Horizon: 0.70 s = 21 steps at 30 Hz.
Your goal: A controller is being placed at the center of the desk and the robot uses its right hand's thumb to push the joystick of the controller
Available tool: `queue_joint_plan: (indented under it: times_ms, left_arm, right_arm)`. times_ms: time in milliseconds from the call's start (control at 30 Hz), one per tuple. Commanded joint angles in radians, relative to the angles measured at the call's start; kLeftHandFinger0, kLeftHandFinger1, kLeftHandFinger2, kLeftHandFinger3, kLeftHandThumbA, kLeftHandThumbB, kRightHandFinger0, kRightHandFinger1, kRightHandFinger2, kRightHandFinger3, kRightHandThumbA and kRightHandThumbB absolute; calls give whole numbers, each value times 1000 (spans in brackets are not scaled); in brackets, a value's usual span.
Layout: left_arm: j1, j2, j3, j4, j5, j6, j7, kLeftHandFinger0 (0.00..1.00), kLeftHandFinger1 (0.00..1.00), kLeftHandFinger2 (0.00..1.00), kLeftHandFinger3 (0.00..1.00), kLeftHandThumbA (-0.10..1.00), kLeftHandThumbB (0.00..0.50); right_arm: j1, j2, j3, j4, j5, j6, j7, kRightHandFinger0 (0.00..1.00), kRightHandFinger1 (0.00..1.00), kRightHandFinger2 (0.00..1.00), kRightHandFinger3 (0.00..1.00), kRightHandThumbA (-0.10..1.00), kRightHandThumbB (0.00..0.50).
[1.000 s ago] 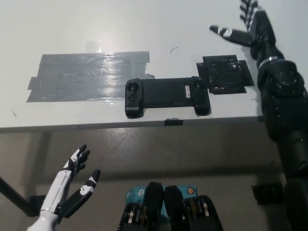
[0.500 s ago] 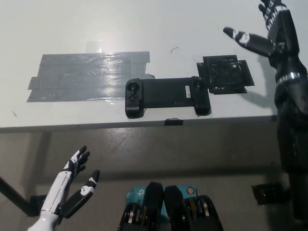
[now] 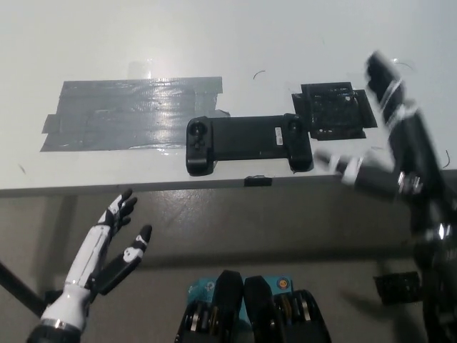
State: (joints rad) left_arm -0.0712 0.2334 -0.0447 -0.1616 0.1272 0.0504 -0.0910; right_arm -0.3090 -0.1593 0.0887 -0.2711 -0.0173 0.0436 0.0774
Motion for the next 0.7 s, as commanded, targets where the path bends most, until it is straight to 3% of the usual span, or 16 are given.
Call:
queue_joint_plan:
  times_ms: [0,100,233,433,533,667]
  left_arm:
    - [-21,16,3,-16,-2,-18,-16,1000,1000,1000,1000,637,59]
    - [-12,14,0,-19,-3,-19,-17,1000,1000,1000,1000,624,53]
    - [0,10,-6,-20,5,-21,-16,1000,1000,1000,1000,616,63]
    - [42,4,-5,-23,2,-31,-13,1000,1000,1000,1000,607,63]
    - [63,1,-7,-21,5,-38,-10,1000,1000,1000,1000,607,70]
    - [82,1,-7,-33,5,-30,-14,1000,1000,1000,1000,593,63]
  right_arm:
    - [75,-26,50,3,-43,-67,51,1000,1000,1000,1000,1000,274]
    - [94,-29,56,65,-31,-83,59,1000,1000,1000,1000,1000,257]
    - [98,-32,66,101,-60,-72,55,1000,1000,1000,1000,1000,291]
    - [128,-33,78,141,-80,-88,58,1000,1000,1000,1000,1000,299]
    - [145,-31,75,153,-70,-98,61,1000,1000,1000,1000,1000,268]
    - [162,-27,76,161,-78,-98,61,1000,1000,1000,1000,1000,264]
